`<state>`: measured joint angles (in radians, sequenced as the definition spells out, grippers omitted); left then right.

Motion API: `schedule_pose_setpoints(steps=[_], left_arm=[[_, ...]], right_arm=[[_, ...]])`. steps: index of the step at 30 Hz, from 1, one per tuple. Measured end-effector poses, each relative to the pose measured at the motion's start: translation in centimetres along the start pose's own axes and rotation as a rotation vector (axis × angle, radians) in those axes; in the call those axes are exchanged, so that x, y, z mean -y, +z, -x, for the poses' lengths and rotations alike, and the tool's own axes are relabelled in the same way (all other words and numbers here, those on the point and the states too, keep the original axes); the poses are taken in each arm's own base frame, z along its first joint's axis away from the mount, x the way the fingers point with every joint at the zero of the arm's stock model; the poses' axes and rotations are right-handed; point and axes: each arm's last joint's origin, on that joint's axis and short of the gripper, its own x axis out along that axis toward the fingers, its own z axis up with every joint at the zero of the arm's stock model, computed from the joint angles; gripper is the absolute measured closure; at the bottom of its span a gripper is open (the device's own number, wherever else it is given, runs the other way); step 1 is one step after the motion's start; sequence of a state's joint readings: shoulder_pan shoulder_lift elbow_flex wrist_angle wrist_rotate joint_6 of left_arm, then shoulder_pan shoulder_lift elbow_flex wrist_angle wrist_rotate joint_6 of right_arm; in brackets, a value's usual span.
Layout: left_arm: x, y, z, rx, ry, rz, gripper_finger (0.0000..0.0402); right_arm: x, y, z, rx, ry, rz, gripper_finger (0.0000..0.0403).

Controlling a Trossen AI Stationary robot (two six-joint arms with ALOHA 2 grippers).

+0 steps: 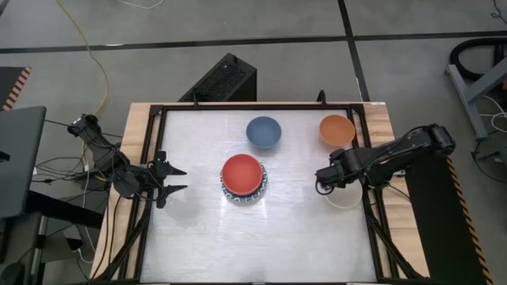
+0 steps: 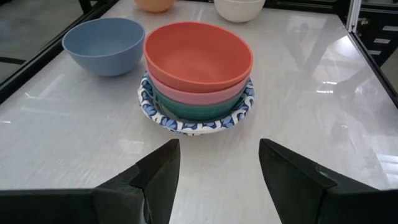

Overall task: Nest bowls inside each other
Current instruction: Stack the white bowl on top of the orange bowl

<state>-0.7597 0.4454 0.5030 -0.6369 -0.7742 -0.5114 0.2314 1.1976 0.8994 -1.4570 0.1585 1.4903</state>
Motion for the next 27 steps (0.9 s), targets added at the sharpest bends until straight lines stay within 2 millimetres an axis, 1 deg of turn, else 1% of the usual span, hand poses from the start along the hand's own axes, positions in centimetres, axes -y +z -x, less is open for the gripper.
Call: schedule_pose_setpoints(steps=[9, 14, 18, 20, 27], left_arm=[[0.0, 0.0, 0.0, -0.001, 0.001, -0.007, 0.0194], [0.0, 0.0, 0.0, -0.001, 0.001, -0.01, 0.0194], [0.0, 0.0, 0.0, -0.001, 0.001, -0.011, 0.0194], [0.0, 0.0, 0.0, -0.001, 0.001, -0.011, 0.0194], [0.0, 0.0, 0.0, -0.001, 0.001, -0.011, 0.0194]], right_arm=[[0.3, 0.0, -2.0, -0.006, -0.048, -0.081, 0.029], [0.2, 0.1, -2.9, 0.001, -0.042, -0.092, 0.029], [-0.3, 0.3, -3.7, 0.003, 0.009, -0.121, 0.029], [-0.7, 0.6, -3.7, 0.021, 0.048, -0.122, 0.029], [-2.8, 1.8, -3.4, 0.128, 0.265, -0.074, 0.029]])
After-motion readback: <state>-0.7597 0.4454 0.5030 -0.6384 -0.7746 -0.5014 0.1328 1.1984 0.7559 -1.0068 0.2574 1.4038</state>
